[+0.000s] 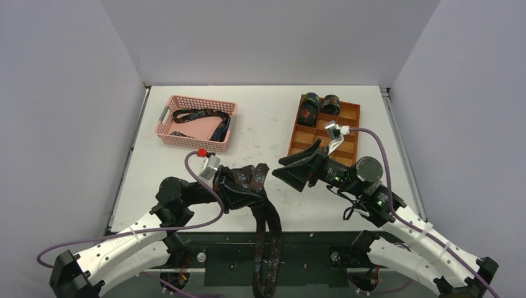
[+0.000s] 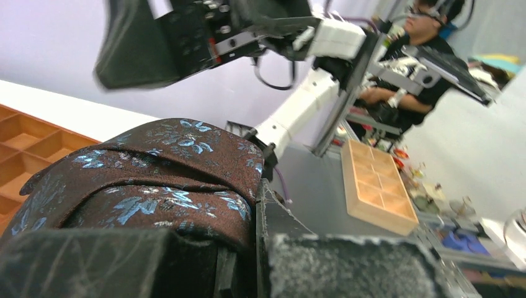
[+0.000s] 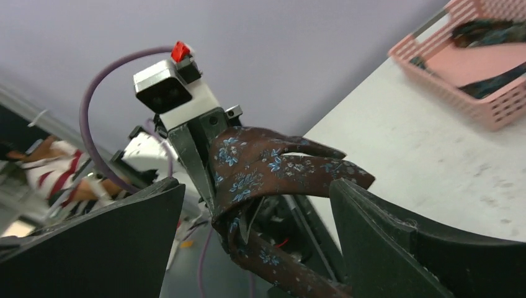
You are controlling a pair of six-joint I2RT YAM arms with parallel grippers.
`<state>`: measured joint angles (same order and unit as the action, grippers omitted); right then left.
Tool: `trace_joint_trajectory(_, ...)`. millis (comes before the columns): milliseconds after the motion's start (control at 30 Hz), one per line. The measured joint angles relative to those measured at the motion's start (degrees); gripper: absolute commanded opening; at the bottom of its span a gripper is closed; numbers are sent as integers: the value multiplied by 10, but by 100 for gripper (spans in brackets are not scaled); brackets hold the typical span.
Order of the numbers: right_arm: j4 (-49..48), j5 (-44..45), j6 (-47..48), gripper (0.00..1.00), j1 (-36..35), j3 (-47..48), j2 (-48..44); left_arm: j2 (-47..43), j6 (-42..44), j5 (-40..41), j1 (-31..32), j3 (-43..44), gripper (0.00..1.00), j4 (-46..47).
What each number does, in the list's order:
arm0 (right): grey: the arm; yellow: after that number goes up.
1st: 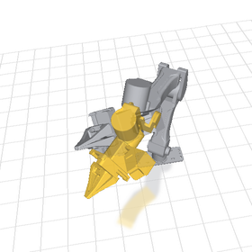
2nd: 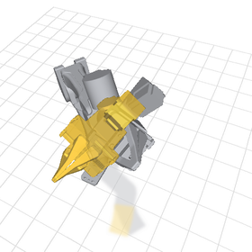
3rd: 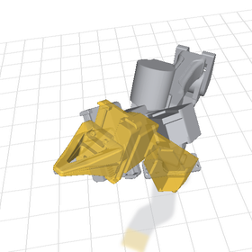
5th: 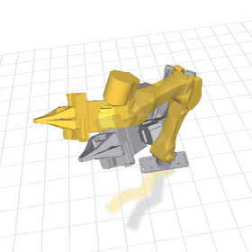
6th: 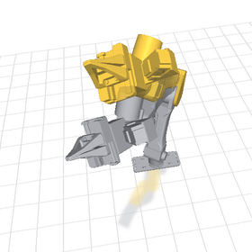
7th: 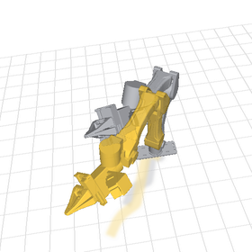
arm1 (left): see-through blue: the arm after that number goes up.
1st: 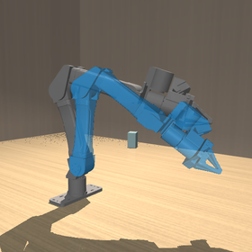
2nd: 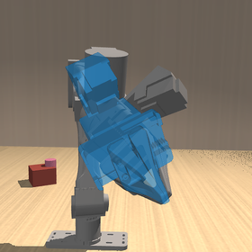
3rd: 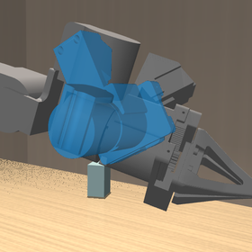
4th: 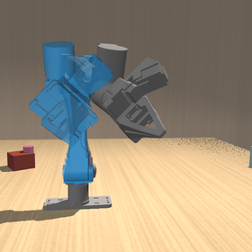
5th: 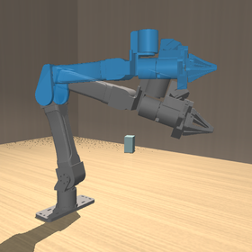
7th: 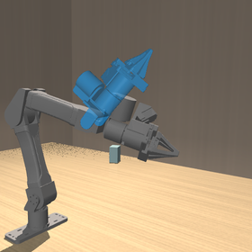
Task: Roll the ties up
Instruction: Flatten out the tie at the center of the board.
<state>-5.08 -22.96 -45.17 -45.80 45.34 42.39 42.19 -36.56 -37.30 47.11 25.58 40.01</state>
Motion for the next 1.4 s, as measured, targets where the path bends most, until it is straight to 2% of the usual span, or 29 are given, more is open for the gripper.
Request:
trace_joint_trajectory(200,-121,-122,-129,90,8,-43,77,6,34,-70,-1,28,0,-33)
trace_joint_trajectory(367,-162,-161,-185,90,7,-46,103,8,79,-77,-8,65,0,-70)
trace_joint_trajectory(533,-179,-175,-201,90,4,-45,110,32,103,-80,-15,88,0,-80)
trace_joint_trajectory(733,-114,-191,-174,90,15,-5,103,25,118,-76,-42,89,0,-112)
trace_joint_trajectory(833,-112,-194,-170,90,12,8,103,13,121,-77,-49,89,0,-115)
trace_joint_trajectory(1000,-95,-184,-152,92,-35,15,143,17,126,-77,-49,93,0,-122)
trace_joint_trajectory(1133,-21,-142,-103,90,-76,46,174,24,129,-75,-49,99,0,-131)
trace_joint_trajectory(1267,89,-80,-34,90,-37,97,137,7,130,-61,-61,100,0,-141)
trace_joint_trajectory(1400,127,-81,0,90,13,139,91,-26,133,-51,-77,100,0,-146)
